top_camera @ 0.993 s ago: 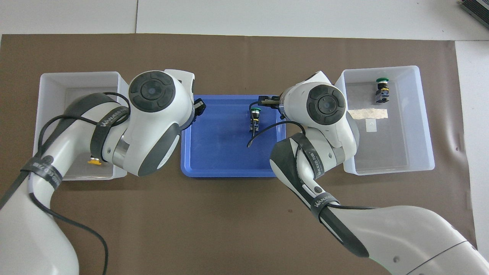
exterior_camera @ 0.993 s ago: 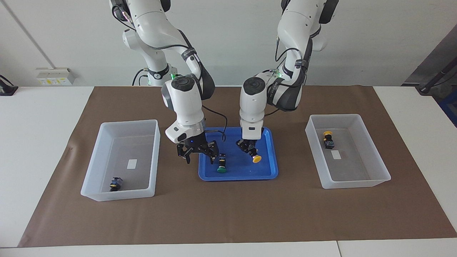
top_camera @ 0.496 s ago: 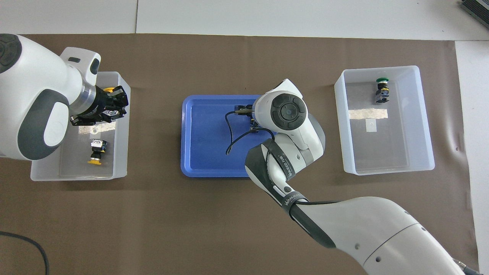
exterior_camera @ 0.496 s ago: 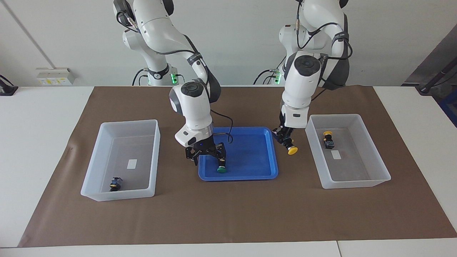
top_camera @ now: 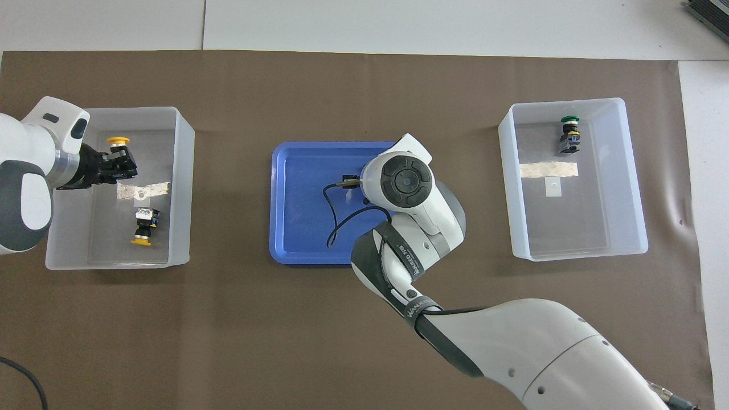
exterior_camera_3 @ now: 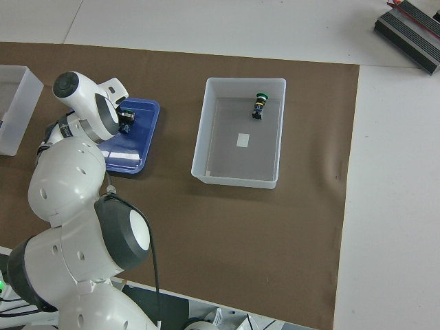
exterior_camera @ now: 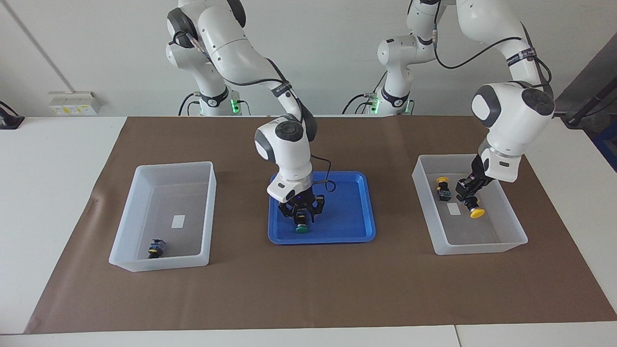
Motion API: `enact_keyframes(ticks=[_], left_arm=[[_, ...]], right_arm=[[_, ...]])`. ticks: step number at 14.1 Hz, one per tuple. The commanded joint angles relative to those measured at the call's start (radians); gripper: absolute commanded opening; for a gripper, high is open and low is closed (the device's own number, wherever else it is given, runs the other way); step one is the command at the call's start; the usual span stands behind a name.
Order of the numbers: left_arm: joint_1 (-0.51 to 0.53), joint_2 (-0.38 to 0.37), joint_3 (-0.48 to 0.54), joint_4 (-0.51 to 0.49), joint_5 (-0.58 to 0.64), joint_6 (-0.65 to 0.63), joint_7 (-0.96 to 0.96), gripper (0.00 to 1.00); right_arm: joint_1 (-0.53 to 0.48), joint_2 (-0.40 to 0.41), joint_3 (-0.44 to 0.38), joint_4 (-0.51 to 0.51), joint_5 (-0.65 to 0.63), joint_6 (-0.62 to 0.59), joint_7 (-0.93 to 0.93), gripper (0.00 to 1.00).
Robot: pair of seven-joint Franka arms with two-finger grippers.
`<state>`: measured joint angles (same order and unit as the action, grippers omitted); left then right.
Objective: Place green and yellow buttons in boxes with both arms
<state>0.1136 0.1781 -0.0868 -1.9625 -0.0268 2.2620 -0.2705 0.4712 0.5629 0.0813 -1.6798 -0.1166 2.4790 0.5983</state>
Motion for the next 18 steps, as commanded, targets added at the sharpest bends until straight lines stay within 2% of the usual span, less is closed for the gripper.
enact_keyframes(ticks=[1, 3, 4, 5, 7, 8, 9, 10, 14, 18], left_arm=[[0.023, 0.035, -0.007, -0.033, -0.015, 0.093, 0.078, 0.0], [0.024, 0.044, -0.007, -0.071, -0.006, 0.112, 0.1, 0.0], [0.027, 0.06, -0.004, -0.106, -0.005, 0.166, 0.126, 0.0], [0.029, 0.069, -0.002, -0.122, -0.005, 0.212, 0.143, 0.0], [0.029, 0.084, -0.001, -0.122, -0.001, 0.22, 0.143, 0.0], [0.031, 0.084, -0.001, -0.118, 0.01, 0.214, 0.143, 0.29], [0.029, 0.084, -0.001, -0.115, 0.018, 0.211, 0.143, 0.87], [0.029, 0.08, -0.001, -0.108, 0.025, 0.202, 0.143, 1.0], [0.024, 0.038, -0.002, 0.026, 0.067, -0.022, 0.166, 1.0], [0.006, -0.063, -0.008, 0.063, 0.077, -0.214, 0.292, 1.0]], right_arm=[[-0.017, -0.056, -0.003, -0.031, -0.003, -0.026, 0.018, 0.0], [-0.049, -0.104, -0.003, -0.028, -0.003, -0.087, 0.018, 0.0], [-0.072, -0.136, -0.005, -0.029, -0.003, -0.119, 0.017, 0.0], [-0.106, -0.165, -0.005, -0.026, -0.003, -0.158, 0.006, 0.0], [-0.207, -0.204, -0.002, -0.02, -0.001, -0.195, -0.041, 0.0], [-0.245, -0.219, -0.002, -0.02, 0.0, -0.199, -0.108, 0.0], [-0.279, -0.236, -0.003, -0.017, 0.0, -0.218, -0.182, 0.0], [-0.308, -0.245, -0.003, -0.015, 0.0, -0.241, -0.245, 0.0], [-0.42, -0.245, -0.002, -0.031, 0.012, -0.229, -0.441, 0.0], [-0.506, -0.23, -0.002, -0.104, 0.012, -0.122, -0.543, 0.0]])
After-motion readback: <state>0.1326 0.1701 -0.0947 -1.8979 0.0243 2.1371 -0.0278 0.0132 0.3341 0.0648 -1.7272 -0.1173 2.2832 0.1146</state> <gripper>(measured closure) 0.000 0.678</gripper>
